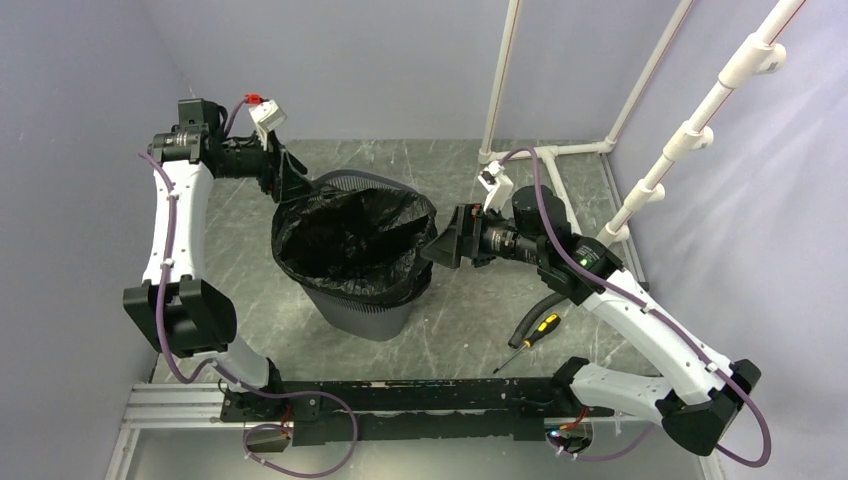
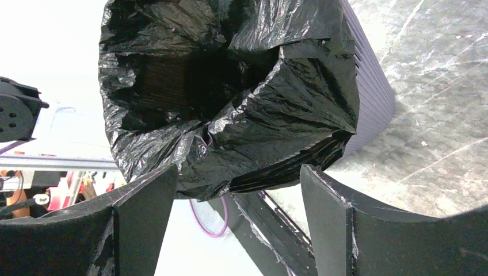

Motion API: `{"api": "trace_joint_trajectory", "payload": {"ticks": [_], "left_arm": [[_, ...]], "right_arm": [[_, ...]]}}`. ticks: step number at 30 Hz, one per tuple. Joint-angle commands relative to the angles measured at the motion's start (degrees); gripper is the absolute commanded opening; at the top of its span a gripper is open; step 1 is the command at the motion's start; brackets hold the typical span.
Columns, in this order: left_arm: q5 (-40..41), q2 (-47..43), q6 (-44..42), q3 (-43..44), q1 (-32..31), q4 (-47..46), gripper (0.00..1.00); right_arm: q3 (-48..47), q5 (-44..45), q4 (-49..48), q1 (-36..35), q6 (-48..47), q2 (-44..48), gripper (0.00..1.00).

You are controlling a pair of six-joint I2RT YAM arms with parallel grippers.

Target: Put the trash bags into the trash bin

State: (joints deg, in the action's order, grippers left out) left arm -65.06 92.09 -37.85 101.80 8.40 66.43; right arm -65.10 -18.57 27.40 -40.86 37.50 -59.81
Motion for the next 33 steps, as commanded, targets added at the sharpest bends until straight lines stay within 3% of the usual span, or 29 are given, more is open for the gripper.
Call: {"api": "trace_joint_trajectory", "payload": {"ticks": [1,3,16,33], "left_arm": [[1.98,-2.22,-4.4,-0.25,-0.64,1.39,0.77],[2.33,-2.64,-3.85,-0.61,-0.86,0.75,0.72],[-1.19,-6.01,2.84,-4.08,-0.89,-10.18,0.03],[-6.62,0.29,18.54,-9.6,-0.93,-27.95,0.03]], "right_arm": [[-1.54,0.21,-0.85,-0.27,0.02,0.47,0.82],[-1.34,0.2,-1.02,-0.27,0.1,0.45,0.82],[1.1,-0.06,-3.22,-0.36,1.44,0.59,0.82],[2.07,0.56,-4.02,-0.45,1.71,1.03,0.82]]}}
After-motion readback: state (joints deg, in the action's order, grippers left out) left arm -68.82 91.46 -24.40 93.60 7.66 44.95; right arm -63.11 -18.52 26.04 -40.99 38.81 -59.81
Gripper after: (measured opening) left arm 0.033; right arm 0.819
